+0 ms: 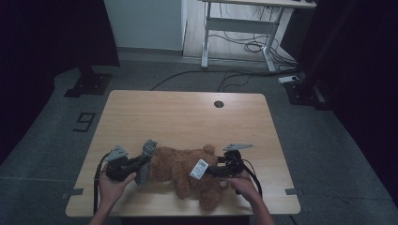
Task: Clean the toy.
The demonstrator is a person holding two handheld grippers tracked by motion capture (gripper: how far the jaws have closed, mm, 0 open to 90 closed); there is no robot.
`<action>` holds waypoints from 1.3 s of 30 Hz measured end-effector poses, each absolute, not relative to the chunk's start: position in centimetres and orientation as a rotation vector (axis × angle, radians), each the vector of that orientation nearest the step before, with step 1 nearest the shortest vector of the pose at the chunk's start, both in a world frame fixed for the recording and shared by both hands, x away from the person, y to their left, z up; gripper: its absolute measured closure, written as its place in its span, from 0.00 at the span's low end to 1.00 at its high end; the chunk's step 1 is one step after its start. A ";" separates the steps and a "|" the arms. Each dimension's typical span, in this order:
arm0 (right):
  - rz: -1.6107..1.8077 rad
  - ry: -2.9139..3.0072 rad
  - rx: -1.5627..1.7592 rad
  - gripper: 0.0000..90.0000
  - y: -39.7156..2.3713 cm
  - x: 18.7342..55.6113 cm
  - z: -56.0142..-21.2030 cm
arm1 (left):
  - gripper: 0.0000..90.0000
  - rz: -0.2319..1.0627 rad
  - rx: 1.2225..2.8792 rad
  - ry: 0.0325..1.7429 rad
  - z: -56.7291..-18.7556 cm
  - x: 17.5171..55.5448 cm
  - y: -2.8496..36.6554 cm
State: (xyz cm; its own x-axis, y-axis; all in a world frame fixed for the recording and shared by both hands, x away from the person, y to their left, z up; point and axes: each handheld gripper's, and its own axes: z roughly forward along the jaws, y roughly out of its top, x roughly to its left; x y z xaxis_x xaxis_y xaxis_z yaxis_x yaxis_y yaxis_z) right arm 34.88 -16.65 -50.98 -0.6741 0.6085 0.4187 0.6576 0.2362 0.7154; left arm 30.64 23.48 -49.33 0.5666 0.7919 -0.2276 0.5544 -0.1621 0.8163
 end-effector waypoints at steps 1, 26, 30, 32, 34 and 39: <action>-1.443 -2.419 -1.222 0.14 -16.4 34.6 -51.3 | 0.90 0.302 1.840 1.112 -49.6 30.6 23.7; -1.595 -2.798 -1.106 0.47 -17.2 37.2 -51.2 | 0.90 0.332 1.860 1.173 -49.2 36.6 18.4; -1.632 -2.742 -1.105 0.47 -17.8 36.5 -51.8 | 0.89 0.325 1.797 1.159 -48.0 36.0 19.5; -1.645 -2.709 -1.101 0.46 -18.1 36.0 -52.2 | 0.89 0.353 1.769 1.138 -46.7 35.6 19.5; -1.648 -2.665 -1.105 0.46 -18.4 35.7 -52.6 | 0.89 0.373 1.766 1.100 -45.1 35.4 18.8; -1.680 -2.589 -1.149 0.46 -18.7 35.6 -53.1 | 0.89 0.401 1.828 0.960 -42.0 35.3 13.5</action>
